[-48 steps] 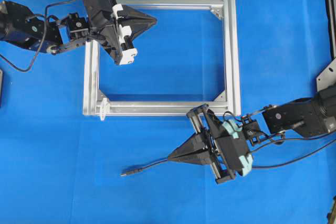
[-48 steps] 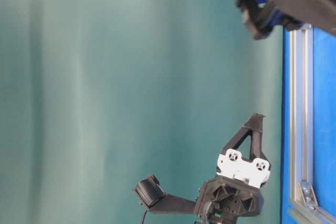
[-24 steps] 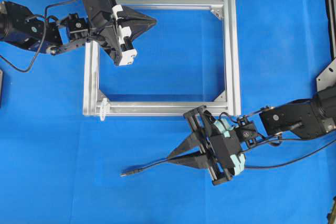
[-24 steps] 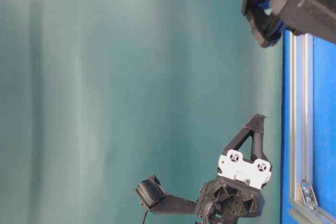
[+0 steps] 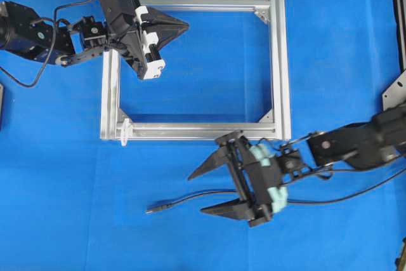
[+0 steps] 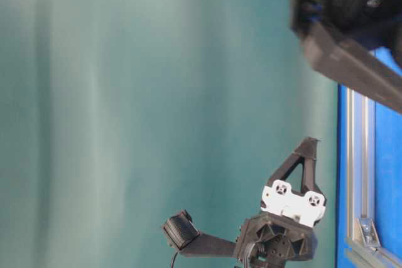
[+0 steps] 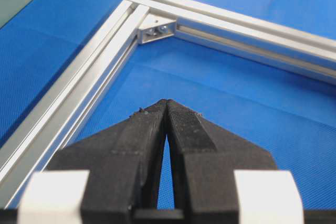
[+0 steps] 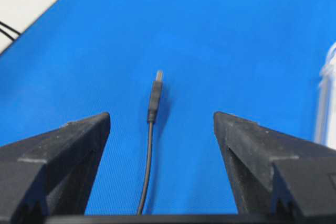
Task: Insert the wire through the string loop located on the left side.
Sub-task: 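Close the right gripper on the cable just behind the USB plug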
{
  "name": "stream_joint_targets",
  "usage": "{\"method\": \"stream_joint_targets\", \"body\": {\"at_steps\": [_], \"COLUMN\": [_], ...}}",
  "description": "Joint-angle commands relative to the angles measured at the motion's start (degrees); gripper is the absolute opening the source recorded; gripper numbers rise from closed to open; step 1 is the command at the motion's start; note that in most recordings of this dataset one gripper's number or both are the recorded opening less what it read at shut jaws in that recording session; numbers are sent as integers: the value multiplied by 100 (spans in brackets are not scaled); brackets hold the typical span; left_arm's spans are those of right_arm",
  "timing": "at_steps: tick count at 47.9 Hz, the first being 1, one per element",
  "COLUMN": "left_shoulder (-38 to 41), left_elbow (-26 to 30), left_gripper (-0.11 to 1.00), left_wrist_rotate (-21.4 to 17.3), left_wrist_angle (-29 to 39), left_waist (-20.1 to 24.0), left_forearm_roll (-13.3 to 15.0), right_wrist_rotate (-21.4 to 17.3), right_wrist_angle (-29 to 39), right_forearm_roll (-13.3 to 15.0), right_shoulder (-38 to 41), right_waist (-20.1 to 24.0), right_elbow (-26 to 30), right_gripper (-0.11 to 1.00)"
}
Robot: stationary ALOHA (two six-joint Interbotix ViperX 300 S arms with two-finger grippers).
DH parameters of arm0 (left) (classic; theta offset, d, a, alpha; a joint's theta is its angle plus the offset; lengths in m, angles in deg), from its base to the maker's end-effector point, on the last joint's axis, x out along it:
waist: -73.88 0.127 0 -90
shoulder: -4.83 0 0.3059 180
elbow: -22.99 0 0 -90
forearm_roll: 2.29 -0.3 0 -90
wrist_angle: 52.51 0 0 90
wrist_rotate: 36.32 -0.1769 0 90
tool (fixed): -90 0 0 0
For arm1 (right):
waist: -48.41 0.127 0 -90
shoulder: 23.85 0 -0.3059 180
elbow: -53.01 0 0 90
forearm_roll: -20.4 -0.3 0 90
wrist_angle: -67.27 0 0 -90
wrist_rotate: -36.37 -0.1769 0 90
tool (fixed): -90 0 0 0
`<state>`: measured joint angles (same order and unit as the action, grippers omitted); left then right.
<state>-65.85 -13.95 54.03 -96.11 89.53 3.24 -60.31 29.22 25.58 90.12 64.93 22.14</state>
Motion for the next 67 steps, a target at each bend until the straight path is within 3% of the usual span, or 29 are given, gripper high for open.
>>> {"method": "stream_joint_targets", "body": {"at_steps": [1, 13, 30, 35, 42, 45, 61, 67], "left_shoulder": [-158, -158, -167, -176, -185, -185, -193, -185], "left_elbow": [26, 9, -18, -53, -79, -88, -88, -79], "left_gripper": [0, 0, 0, 0, 0, 0, 0, 0], "left_wrist_rotate": [9, 9, 9, 9, 9, 9, 9, 9], "left_wrist_angle": [-26, 35, 62, 62, 62, 62, 62, 62], "left_waist": [-9, 0, -9, -9, -9, -9, -9, -9], "left_forearm_roll": [-9, -18, -9, -9, -18, -9, -18, -9], "right_wrist_rotate": [-132, -606, -668, -668, -668, -668, -668, -668], "right_wrist_angle": [-44, -44, -18, -9, 26, 53, 97, 439], "right_forearm_roll": [-18, -18, -26, -26, -26, -35, -35, -26], "right_shoulder": [202, 1107, 1318, 1318, 1318, 1310, 1169, 861], "right_waist": [35, 53, 53, 53, 9, -9, -53, -53], "right_elbow": [281, 861, 1020, 1002, 976, 976, 967, 967], "right_gripper": [80, 79, 74, 55, 12, 2, 0, 0]}}
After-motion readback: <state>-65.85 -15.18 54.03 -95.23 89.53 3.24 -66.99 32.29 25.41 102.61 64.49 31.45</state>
